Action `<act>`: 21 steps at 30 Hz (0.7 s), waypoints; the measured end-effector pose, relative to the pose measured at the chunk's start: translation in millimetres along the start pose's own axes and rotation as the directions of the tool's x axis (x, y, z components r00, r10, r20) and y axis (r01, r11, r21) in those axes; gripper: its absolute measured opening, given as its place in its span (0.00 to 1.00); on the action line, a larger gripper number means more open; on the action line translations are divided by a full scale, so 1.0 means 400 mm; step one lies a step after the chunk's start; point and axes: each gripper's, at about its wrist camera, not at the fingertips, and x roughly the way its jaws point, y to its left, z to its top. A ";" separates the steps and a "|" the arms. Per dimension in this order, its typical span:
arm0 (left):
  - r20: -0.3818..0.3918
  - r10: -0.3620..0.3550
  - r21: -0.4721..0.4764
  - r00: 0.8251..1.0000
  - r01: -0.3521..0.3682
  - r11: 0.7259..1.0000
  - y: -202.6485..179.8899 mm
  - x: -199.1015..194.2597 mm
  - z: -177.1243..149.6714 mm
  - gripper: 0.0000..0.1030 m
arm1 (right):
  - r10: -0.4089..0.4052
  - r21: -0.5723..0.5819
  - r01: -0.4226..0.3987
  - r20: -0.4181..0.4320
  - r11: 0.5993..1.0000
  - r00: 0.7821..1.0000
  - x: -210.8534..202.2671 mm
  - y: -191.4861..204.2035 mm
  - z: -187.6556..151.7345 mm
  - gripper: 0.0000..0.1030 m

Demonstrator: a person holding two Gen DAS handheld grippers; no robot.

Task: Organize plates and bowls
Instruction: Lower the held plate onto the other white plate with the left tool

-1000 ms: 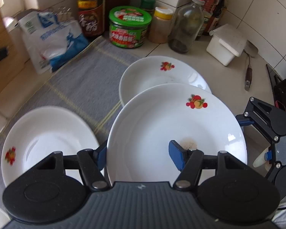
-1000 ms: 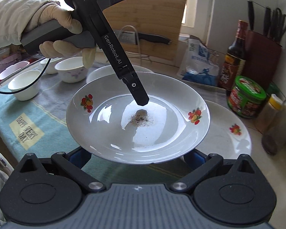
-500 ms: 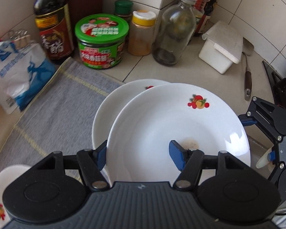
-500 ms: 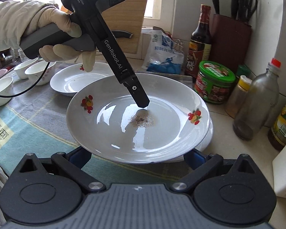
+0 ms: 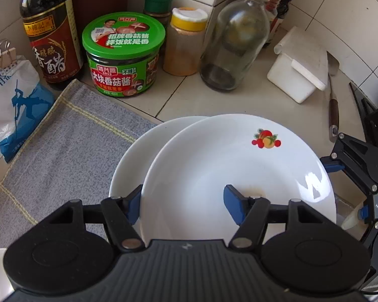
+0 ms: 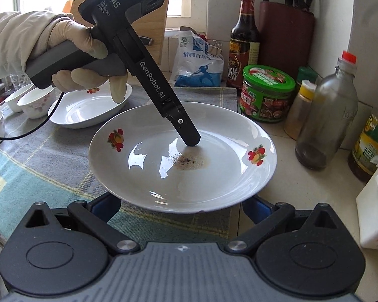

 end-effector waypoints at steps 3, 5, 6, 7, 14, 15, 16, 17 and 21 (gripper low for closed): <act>-0.005 -0.005 -0.004 1.000 0.005 1.000 0.005 0.012 0.001 0.63 | -0.006 0.001 0.007 -0.013 1.000 1.000 0.006 -0.002 0.002 1.00; -0.009 -0.008 -0.011 1.000 0.008 1.000 0.010 0.019 -0.001 0.64 | -0.014 -0.003 0.014 -0.020 1.000 1.000 0.009 -0.002 0.003 1.00; -0.011 -0.007 -0.014 1.000 0.007 1.000 0.012 0.023 -0.001 0.64 | -0.016 -0.001 0.016 -0.021 1.000 1.000 0.010 -0.002 0.004 1.00; -0.012 -0.008 -0.016 1.000 0.008 1.000 0.014 0.026 -0.002 0.64 | -0.017 0.002 0.017 -0.017 1.000 1.000 0.009 -0.004 0.003 1.00; -0.019 -0.016 -0.012 1.000 0.016 1.000 0.019 0.037 -0.006 0.69 | -0.019 -0.001 0.019 -0.022 1.000 1.000 0.011 -0.001 0.007 1.00; -0.020 -0.009 -0.004 1.000 0.009 1.000 0.014 0.037 -0.006 0.70 | -0.017 0.003 0.018 -0.022 1.000 1.000 0.011 -0.001 0.007 1.00; -0.023 -0.003 0.002 1.000 0.004 1.000 0.011 0.038 -0.005 0.70 | -0.017 0.005 0.017 -0.022 1.000 1.000 0.009 0.000 0.007 1.00; -0.026 0.000 0.008 1.000 0.000 1.000 0.010 0.039 -0.003 0.70 | -0.016 0.006 0.017 -0.022 1.000 1.000 0.008 0.001 0.006 1.00; -0.041 0.033 0.043 0.999 -0.032 0.999 -0.003 0.038 0.006 0.71 | -0.010 0.011 0.010 -0.021 1.000 1.000 0.007 0.001 0.006 1.00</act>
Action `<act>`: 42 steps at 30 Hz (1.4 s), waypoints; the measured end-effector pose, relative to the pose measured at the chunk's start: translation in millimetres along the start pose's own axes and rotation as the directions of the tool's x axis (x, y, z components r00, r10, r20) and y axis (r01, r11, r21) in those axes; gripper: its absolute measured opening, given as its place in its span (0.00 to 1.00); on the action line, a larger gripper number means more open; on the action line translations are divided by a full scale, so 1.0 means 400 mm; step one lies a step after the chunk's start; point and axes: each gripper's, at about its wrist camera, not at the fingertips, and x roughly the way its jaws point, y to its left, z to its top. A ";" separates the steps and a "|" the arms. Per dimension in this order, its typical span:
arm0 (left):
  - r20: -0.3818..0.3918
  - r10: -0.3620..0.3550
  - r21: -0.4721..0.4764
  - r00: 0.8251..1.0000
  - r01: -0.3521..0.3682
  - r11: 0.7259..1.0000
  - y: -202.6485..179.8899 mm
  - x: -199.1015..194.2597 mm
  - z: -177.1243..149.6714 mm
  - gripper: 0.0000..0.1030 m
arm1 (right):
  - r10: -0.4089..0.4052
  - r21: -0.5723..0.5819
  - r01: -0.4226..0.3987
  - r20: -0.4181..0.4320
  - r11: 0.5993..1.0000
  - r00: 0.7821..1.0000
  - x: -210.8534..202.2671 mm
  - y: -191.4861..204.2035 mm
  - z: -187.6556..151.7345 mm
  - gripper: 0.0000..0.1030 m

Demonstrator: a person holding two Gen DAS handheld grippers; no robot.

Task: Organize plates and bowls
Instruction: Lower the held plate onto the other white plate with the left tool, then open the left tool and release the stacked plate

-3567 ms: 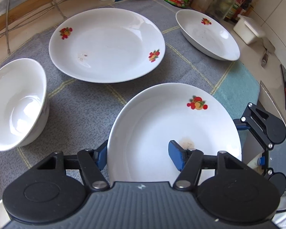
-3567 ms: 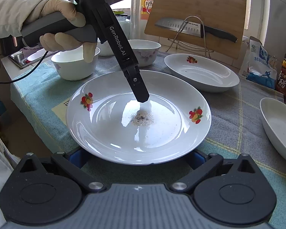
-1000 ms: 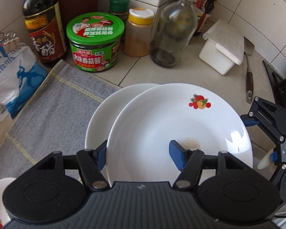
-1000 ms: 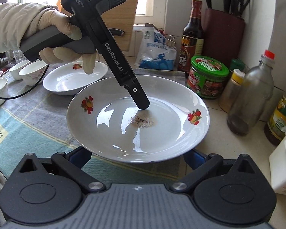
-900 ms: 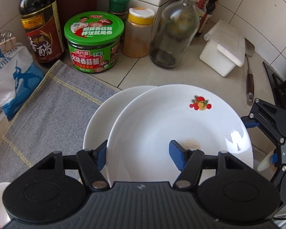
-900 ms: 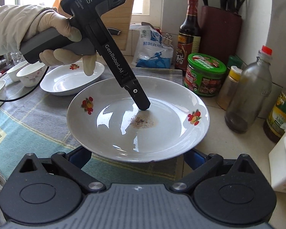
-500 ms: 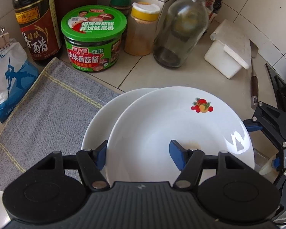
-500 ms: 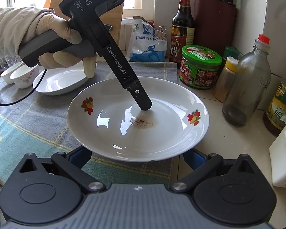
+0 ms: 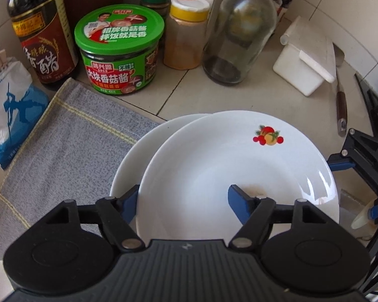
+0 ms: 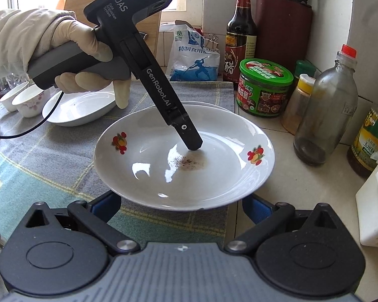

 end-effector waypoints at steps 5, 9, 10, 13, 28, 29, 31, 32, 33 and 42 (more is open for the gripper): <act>-0.013 0.037 0.055 0.999 -0.036 0.998 -0.015 0.000 0.002 0.72 | -0.001 0.000 0.001 0.006 1.000 1.000 -0.003 0.000 0.001 1.00; -0.010 0.050 0.067 0.999 -0.049 0.997 -0.018 -0.003 0.002 0.72 | -0.002 0.001 0.002 0.008 1.000 1.000 -0.004 0.001 0.000 1.00; -0.007 0.050 0.066 0.999 -0.049 0.997 -0.016 -0.004 0.003 0.72 | -0.003 0.002 0.003 0.009 1.000 1.000 -0.005 0.002 0.000 1.00; 0.009 0.051 0.058 0.999 -0.052 0.997 -0.012 -0.018 0.002 0.74 | -0.008 0.001 0.008 0.010 1.000 1.000 -0.006 0.005 0.000 1.00; 0.107 0.087 0.014 0.990 -0.089 0.996 -0.009 -0.072 -0.026 0.76 | -0.027 -0.001 0.027 -0.011 1.000 1.000 0.004 0.020 0.009 1.00; 0.115 0.083 0.008 0.990 -0.084 0.996 -0.009 -0.078 -0.030 0.76 | -0.025 -0.002 0.025 -0.015 1.000 1.000 0.004 0.022 0.010 1.00; 0.141 0.099 0.000 0.985 -0.100 0.995 -0.015 -0.093 -0.041 0.76 | -0.034 -0.004 0.034 -0.017 0.999 0.999 0.002 0.029 0.011 1.00; 0.160 0.113 -0.006 0.981 -0.113 0.994 -0.019 -0.104 -0.048 0.76 | -0.037 -0.007 0.037 -0.021 0.999 0.999 0.000 0.033 0.012 1.00; 0.186 0.127 -0.017 0.974 -0.126 0.992 -0.025 -0.119 -0.058 0.76 | -0.037 -0.010 0.037 -0.022 0.999 0.999 -0.004 0.036 0.013 1.00; 0.450 0.302 -0.179 0.841 -0.246 0.953 -0.114 -0.266 -0.236 0.87 | -0.048 0.008 0.048 -0.008 0.999 0.999 -0.035 0.064 0.031 1.00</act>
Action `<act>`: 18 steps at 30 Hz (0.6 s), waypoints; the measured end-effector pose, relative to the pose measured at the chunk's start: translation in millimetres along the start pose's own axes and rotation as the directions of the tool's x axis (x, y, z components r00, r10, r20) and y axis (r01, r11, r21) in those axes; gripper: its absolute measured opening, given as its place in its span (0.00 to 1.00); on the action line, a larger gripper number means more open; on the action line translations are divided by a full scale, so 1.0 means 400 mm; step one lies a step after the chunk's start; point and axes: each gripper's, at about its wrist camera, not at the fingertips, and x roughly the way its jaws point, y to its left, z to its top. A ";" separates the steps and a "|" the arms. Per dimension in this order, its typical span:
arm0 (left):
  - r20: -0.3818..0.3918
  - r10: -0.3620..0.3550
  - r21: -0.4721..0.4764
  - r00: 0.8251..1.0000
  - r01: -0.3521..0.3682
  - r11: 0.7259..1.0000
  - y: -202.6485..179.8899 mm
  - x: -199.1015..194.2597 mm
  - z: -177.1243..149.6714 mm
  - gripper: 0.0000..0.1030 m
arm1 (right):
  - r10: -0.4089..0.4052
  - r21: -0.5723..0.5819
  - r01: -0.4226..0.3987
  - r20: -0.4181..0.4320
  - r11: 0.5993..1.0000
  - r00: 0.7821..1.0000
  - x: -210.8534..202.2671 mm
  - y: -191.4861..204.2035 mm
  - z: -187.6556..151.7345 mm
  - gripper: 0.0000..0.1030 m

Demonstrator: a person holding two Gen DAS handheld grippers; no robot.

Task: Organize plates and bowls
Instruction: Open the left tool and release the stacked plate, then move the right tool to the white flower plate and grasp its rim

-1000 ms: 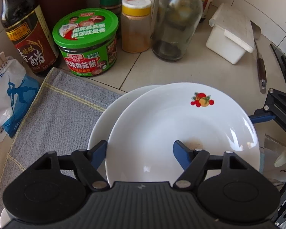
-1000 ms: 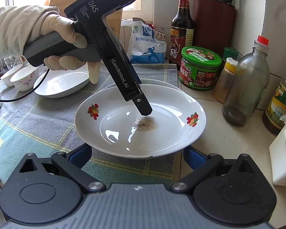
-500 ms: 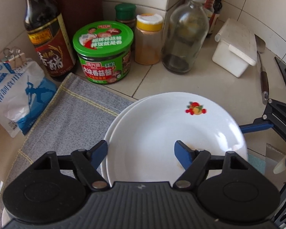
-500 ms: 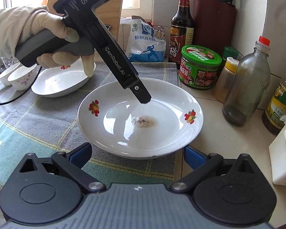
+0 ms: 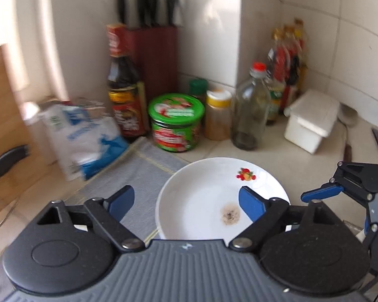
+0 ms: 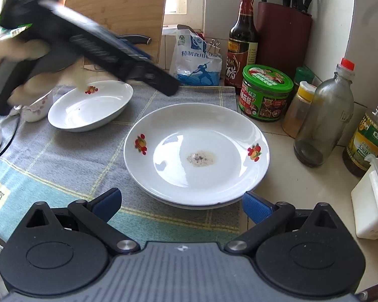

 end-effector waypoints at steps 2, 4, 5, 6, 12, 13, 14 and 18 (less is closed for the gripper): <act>0.030 0.055 -0.057 0.998 -0.053 0.997 0.000 -0.041 -0.037 0.88 | -0.007 -0.002 0.007 -0.002 1.000 1.000 0.000 0.009 0.010 1.00; 0.043 0.144 -0.093 0.989 -0.139 0.986 -0.002 -0.073 -0.082 0.90 | -0.002 -0.004 0.002 0.001 1.000 1.000 0.001 0.019 0.021 1.00; 0.043 0.183 -0.099 0.982 -0.178 0.979 -0.003 -0.085 -0.105 0.91 | -0.001 -0.005 0.001 0.000 1.000 1.000 0.004 0.025 0.027 1.00; 0.037 0.219 -0.102 0.975 -0.214 0.972 -0.003 -0.093 -0.130 0.91 | 0.001 -0.008 -0.001 -0.006 1.000 1.000 0.008 0.032 0.034 1.00; -0.070 0.319 -0.212 0.945 -0.326 0.921 0.054 -0.116 -0.261 0.91 | 0.005 -0.094 -0.006 -0.017 0.996 1.000 0.035 0.102 0.082 1.00; -0.086 0.332 -0.233 0.939 -0.343 0.910 0.065 -0.118 -0.280 0.91 | 0.007 -0.105 -0.009 -0.019 0.994 1.000 0.039 0.114 0.090 1.00; -0.097 0.340 -0.248 0.935 -0.353 0.902 0.074 -0.120 -0.301 0.91 | 0.012 -0.116 -0.014 -0.017 0.993 1.000 0.041 0.125 0.098 1.00; -0.134 0.356 -0.278 0.925 -0.380 0.882 0.108 -0.115 -0.363 0.91 | 0.043 -0.132 -0.045 -0.018 0.990 0.999 0.056 0.159 0.122 1.00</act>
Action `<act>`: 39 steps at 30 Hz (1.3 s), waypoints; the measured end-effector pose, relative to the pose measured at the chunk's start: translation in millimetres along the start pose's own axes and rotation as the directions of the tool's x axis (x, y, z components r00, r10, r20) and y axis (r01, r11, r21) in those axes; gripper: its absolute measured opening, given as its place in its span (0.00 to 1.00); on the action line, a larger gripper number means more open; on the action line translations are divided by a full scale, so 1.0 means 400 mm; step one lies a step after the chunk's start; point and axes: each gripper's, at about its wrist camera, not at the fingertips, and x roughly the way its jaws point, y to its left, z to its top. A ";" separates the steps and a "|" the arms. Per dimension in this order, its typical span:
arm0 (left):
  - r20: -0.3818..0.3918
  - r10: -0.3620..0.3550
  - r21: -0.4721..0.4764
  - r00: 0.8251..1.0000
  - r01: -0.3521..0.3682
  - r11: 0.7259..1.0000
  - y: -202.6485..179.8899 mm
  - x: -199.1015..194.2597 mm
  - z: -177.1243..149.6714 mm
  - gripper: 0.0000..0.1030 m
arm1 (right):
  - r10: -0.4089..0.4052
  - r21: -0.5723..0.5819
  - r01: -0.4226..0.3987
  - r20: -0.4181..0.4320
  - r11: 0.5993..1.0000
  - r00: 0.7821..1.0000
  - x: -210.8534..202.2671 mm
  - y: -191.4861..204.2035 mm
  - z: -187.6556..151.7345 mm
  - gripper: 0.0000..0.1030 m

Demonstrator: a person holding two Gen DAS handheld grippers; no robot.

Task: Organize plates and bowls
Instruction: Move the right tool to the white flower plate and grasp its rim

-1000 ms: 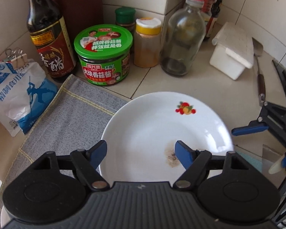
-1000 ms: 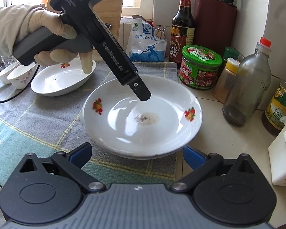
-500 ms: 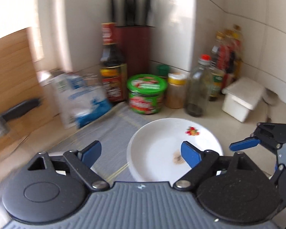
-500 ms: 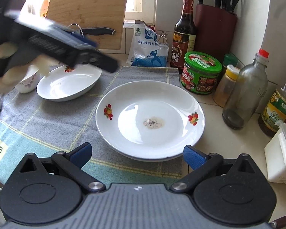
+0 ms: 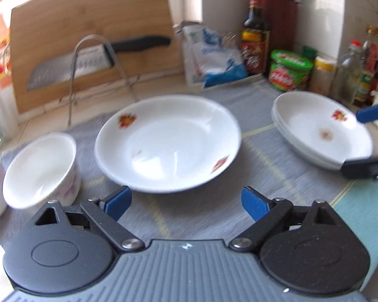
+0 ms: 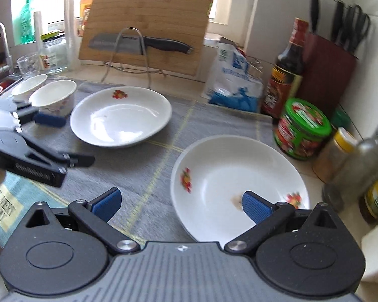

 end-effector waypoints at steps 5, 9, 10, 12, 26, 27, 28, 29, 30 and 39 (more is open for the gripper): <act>-0.035 0.007 -0.030 0.999 -0.008 1.000 0.027 0.038 -0.048 0.91 | 0.030 -0.023 -0.030 -0.017 0.999 0.999 0.028 0.029 0.034 1.00; -0.026 0.002 -0.053 1.000 -0.004 0.999 0.034 0.052 -0.054 0.94 | 0.044 -0.044 -0.045 -0.019 0.998 0.999 0.044 0.040 0.057 1.00; -0.027 0.005 -0.050 1.000 -0.007 0.999 0.034 0.056 -0.051 0.94 | 0.050 -0.046 -0.051 -0.017 0.998 0.999 0.048 0.041 0.063 1.00; -0.030 0.007 -0.059 1.000 -0.009 0.998 0.036 0.064 -0.045 0.95 | 0.066 -0.050 -0.067 -0.011 0.997 0.998 0.056 0.039 0.077 1.00; 0.003 0.023 -0.061 1.000 -0.023 0.998 0.020 0.106 -0.021 1.00 | 0.232 -0.179 -0.234 -0.033 0.956 0.972 0.225 -0.010 0.242 1.00; 0.009 0.020 -0.059 1.000 -0.020 0.998 0.020 0.106 -0.022 1.00 | 0.239 -0.185 -0.241 -0.037 0.953 0.970 0.242 -0.012 0.255 1.00; 0.014 0.020 -0.057 1.000 -0.019 0.998 0.020 0.105 -0.024 1.00 | 0.248 -0.189 -0.251 -0.042 0.949 0.968 0.260 -0.015 0.269 1.00; 0.019 0.021 -0.056 1.000 -0.020 0.998 0.019 0.104 -0.025 1.00 | 0.261 -0.190 -0.267 -0.054 0.945 0.964 0.278 -0.018 0.282 1.00; 0.023 0.024 -0.057 0.999 -0.023 0.998 0.017 0.103 -0.027 1.00 | 0.275 -0.189 -0.283 -0.068 0.940 0.959 0.296 -0.021 0.293 1.00; 0.024 0.045 -0.079 0.999 -0.043 0.996 0.013 0.103 -0.027 1.00 | 0.407 -0.160 -0.430 -0.155 0.889 0.900 0.451 -0.024 0.366 1.00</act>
